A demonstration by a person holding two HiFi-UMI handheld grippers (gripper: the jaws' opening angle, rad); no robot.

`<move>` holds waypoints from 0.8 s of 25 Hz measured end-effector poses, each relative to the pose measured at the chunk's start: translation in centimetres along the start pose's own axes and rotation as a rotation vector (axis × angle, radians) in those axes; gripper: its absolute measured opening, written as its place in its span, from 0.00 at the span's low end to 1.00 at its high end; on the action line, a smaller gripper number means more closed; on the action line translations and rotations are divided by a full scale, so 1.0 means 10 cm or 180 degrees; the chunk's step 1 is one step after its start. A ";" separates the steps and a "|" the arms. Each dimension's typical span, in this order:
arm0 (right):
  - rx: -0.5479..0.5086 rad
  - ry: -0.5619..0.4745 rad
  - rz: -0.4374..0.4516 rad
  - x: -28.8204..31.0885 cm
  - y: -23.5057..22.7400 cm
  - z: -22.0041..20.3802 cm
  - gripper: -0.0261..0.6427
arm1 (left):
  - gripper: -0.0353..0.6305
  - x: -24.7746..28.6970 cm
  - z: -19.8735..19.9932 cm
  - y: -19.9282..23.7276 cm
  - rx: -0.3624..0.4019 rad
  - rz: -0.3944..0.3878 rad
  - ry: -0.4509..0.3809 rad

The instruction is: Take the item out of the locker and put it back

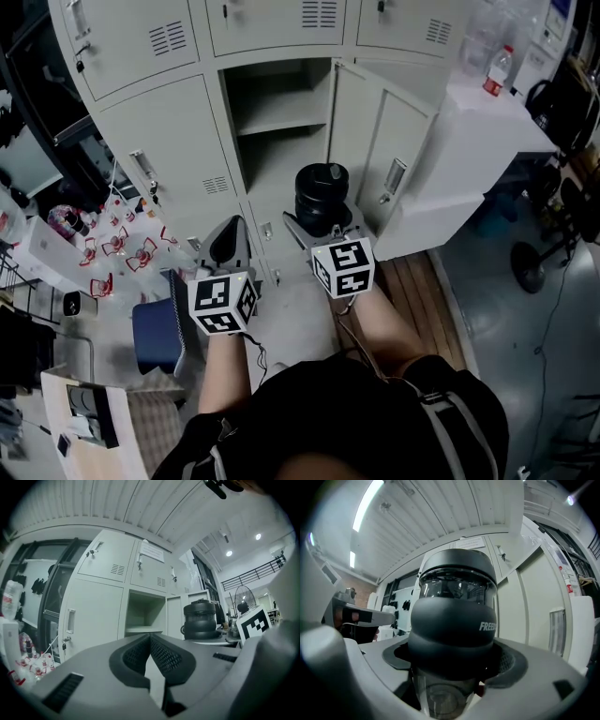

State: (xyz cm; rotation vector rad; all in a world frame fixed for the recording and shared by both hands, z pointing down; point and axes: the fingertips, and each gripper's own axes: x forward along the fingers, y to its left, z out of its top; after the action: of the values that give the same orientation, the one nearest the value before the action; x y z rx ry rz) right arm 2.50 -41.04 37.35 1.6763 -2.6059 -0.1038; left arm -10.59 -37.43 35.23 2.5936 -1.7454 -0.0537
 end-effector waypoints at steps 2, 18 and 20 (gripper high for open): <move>-0.0005 0.0010 -0.0004 0.00 -0.01 -0.01 0.72 | 0.07 -0.01 0.00 -0.01 0.0005 0.0000 0.0002; 0.0668 -0.0176 0.0034 0.86 -0.22 0.49 0.72 | 0.07 -0.19 0.08 0.36 0.0025 0.0222 -0.0047; 0.0920 -0.0203 0.0074 1.05 -0.30 0.59 0.72 | 0.07 -0.20 0.09 0.43 0.0030 0.0252 -0.0060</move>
State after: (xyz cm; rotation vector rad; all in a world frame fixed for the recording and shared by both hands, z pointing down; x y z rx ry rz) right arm 0.48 -51.63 31.23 1.7493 -2.7991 0.2357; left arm -15.34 -37.22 34.47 2.5358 -1.8570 -0.0693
